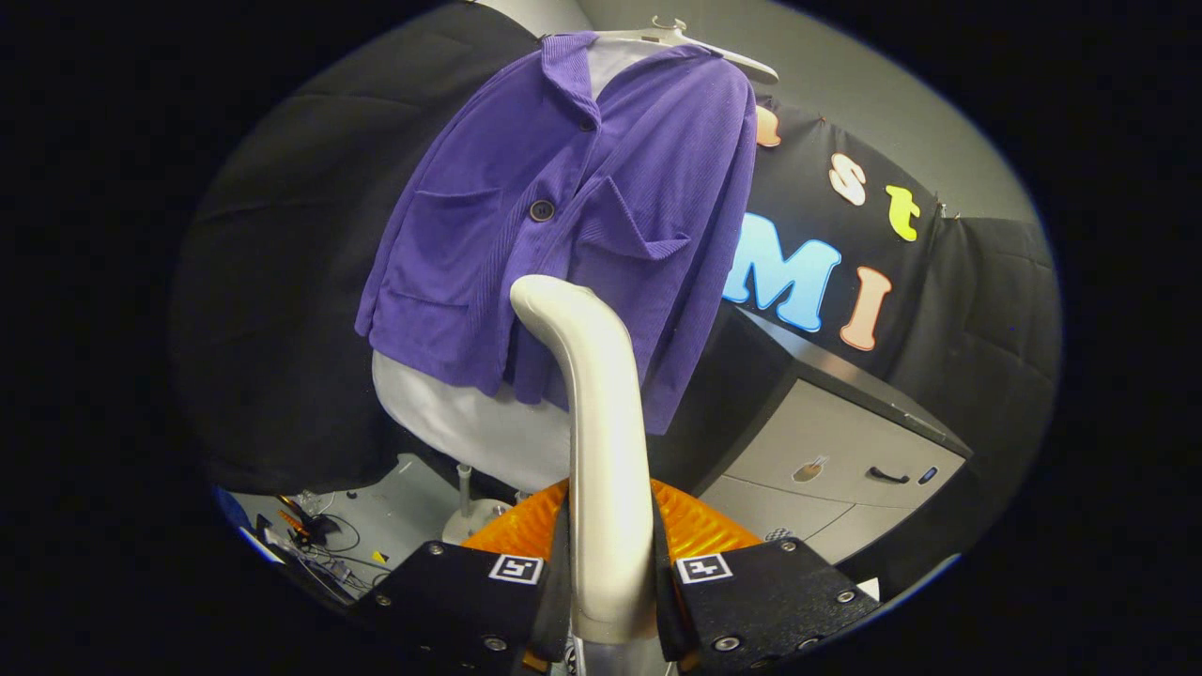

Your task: Iron the clothes twice with a garment steamer, once on the left side and once on the right side.

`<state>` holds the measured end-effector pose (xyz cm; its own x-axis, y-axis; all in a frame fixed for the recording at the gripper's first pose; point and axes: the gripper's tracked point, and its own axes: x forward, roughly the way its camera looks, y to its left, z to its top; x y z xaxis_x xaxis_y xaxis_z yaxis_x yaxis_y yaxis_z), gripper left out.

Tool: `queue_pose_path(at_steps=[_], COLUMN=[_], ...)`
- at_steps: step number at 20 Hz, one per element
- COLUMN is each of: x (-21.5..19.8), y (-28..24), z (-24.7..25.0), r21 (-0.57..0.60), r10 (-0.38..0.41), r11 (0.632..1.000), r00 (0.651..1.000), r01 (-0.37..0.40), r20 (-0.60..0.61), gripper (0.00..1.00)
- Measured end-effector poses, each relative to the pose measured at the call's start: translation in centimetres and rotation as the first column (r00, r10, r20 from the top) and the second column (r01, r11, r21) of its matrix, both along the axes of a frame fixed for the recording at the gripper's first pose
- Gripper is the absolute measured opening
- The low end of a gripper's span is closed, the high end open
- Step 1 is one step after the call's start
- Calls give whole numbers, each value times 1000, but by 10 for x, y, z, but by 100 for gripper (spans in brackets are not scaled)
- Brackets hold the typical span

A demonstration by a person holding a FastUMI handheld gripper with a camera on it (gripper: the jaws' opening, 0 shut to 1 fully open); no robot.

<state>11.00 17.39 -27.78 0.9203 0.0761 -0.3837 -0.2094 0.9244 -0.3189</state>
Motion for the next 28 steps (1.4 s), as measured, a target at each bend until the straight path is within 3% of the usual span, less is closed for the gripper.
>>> queue_pose_path(at_steps=[3, 10, 18, 22, 28], x=[-11, -50, -35, -19, 5], y=[2, 27, 68, 87, 122], z=[-8, 9, 143, 208, 287], r21=[35, 98, 167, 193, 302], r10=[16, 143, 207, 182, 84], r11=[999, 986, 960, 954, 935], r00=[999, 987, 971, 957, 946], r01=[-15, -136, -225, -228, -184], r20=[-30, -74, 120, 227, 314], gripper=[37, 37, 37, 37, 37])
